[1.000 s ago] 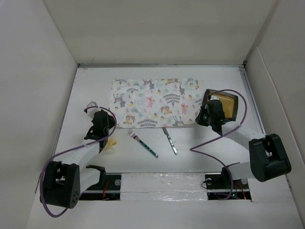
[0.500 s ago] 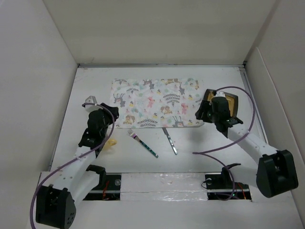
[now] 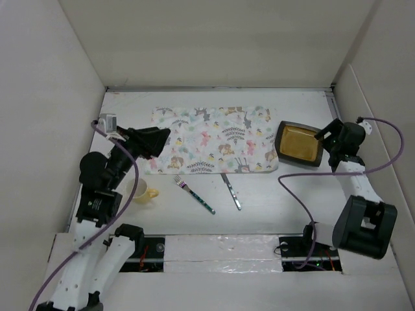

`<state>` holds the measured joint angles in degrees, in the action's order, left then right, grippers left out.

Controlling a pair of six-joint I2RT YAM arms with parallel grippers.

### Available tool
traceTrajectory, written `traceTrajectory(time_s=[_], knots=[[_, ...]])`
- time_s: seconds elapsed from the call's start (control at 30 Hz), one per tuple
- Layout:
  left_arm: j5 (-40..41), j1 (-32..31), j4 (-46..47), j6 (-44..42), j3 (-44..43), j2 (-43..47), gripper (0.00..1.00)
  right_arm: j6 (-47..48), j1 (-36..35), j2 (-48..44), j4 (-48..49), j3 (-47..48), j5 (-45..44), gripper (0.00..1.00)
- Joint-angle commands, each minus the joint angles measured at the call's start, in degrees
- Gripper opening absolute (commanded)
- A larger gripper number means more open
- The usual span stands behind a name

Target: Set the dinner table for one person

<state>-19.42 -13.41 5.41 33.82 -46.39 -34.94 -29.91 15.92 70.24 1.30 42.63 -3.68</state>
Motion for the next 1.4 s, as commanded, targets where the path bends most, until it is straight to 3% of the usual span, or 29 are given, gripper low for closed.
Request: traceTrajectory(time_s=[0.0, 0.07, 0.3, 0.53, 0.87, 1.1, 1.37], knots=[[-3.98, -0.65, -6.79, -7.97, -4.49, 5.13, 0.56, -0.95, 5.51, 9.19, 3.81, 3.85, 5.16, 0.83], [-0.55, -3.63, -10.31, -13.94, -5.2, 6.54, 0.57, 0.98, 8.93, 17.33, 1.7, 8.05, 7.44, 0.83], [8.06, -7.5, -12.26, -18.26, -2.65, 8.21, 0.58, 2.4, 10.62, 28.35, -0.42, 12.38, 18.95, 0.79], [13.7, -9.53, -14.29, -19.85, -3.09, 11.47, 0.58, 1.87, 13.34, 33.99, -5.16, 17.21, 27.84, 0.69], [15.9, -10.06, -13.94, -19.94, -3.71, 16.21, 0.58, 8.72, 15.72, 35.93, -18.59, 20.65, 30.39, 0.68], [17.74, -10.58, -14.46, -20.2, -3.97, 17.36, 0.58, 9.17, 15.72, 34.0, -18.62, 17.23, 32.33, 0.65], [20.83, -11.11, -14.55, -20.2, -3.45, 19.2, 0.58, 8.38, 15.1, 37.6, -20.36, 20.73, 34.45, 0.56]])
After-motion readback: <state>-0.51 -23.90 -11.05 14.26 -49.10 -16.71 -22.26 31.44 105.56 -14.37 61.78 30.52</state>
